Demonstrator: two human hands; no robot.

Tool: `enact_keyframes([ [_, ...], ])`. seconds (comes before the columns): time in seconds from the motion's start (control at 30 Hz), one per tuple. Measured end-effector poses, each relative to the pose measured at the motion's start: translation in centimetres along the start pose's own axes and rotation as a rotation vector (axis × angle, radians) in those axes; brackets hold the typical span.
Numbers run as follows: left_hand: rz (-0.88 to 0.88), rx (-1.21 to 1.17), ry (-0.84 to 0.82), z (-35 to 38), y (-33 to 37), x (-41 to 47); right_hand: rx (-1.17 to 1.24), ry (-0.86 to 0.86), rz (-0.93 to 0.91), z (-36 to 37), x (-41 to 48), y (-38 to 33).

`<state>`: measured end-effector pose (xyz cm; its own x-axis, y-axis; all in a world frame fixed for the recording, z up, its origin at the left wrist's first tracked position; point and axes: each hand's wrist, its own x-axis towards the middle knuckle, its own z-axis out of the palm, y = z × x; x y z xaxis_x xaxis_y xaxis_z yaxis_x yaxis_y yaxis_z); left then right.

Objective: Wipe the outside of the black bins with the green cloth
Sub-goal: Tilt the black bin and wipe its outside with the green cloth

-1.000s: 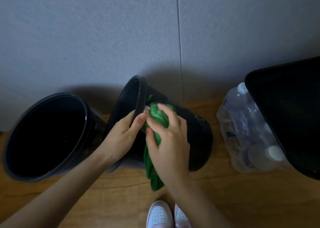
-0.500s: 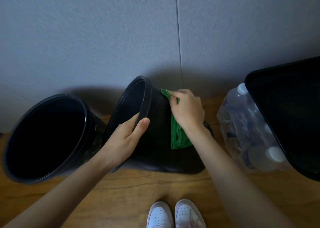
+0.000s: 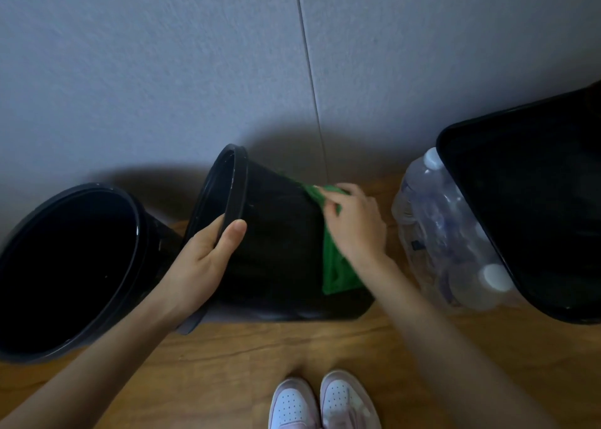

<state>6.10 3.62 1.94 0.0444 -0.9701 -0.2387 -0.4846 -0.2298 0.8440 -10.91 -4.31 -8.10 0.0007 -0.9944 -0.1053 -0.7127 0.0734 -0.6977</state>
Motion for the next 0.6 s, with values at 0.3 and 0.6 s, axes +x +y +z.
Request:
enact_keyframes([
  [0.3,-0.015,-0.003,0.01,0.1,0.0,0.4,-0.113,-0.081,0.162,0.7,1.4,7.0],
  [0.6,-0.046,-0.003,0.035,0.4,0.7,0.7,0.13,0.126,-0.303,0.5,-3.7,-5.4],
])
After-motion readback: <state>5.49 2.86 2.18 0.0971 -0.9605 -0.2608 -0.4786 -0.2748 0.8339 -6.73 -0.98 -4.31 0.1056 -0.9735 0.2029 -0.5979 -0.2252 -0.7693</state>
